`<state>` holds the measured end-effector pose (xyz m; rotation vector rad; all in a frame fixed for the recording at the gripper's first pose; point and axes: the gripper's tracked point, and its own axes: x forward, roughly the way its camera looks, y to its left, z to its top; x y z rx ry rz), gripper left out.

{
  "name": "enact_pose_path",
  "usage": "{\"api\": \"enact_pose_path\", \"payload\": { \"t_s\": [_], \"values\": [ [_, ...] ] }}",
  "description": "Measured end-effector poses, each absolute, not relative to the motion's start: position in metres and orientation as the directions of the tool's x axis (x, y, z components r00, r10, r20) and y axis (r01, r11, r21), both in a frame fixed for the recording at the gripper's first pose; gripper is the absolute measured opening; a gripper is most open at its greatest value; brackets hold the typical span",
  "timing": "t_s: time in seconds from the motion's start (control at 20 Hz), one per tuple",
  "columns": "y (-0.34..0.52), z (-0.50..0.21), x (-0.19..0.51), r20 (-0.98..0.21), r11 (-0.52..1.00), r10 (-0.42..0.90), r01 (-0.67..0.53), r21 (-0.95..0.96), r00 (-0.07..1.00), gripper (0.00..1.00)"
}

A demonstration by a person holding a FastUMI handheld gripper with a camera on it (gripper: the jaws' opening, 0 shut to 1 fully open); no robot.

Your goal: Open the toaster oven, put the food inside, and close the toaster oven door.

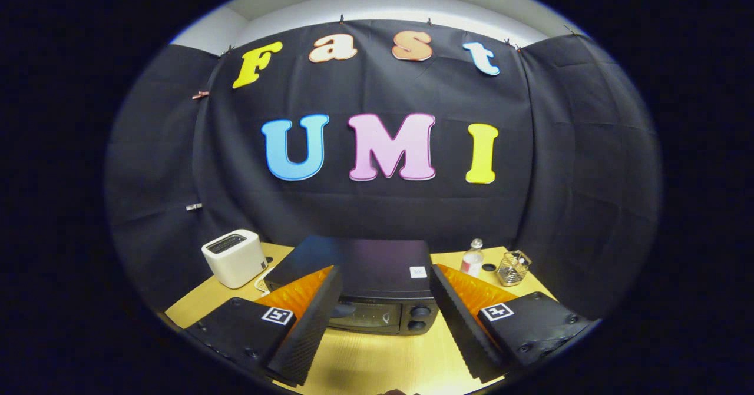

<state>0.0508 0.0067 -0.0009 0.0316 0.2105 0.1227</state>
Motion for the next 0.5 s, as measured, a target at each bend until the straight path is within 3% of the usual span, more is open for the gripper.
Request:
{"api": "enact_pose_path", "payload": {
  "t_s": [0.2,0.5],
  "values": [
    [-0.030,0.030,0.036,-0.141,0.998,0.041,-0.034,0.048,0.989,0.98],
    [-0.045,0.032,0.041,-0.146,0.997,0.017,-0.007,0.073,0.989,0.98]
  ]
}}
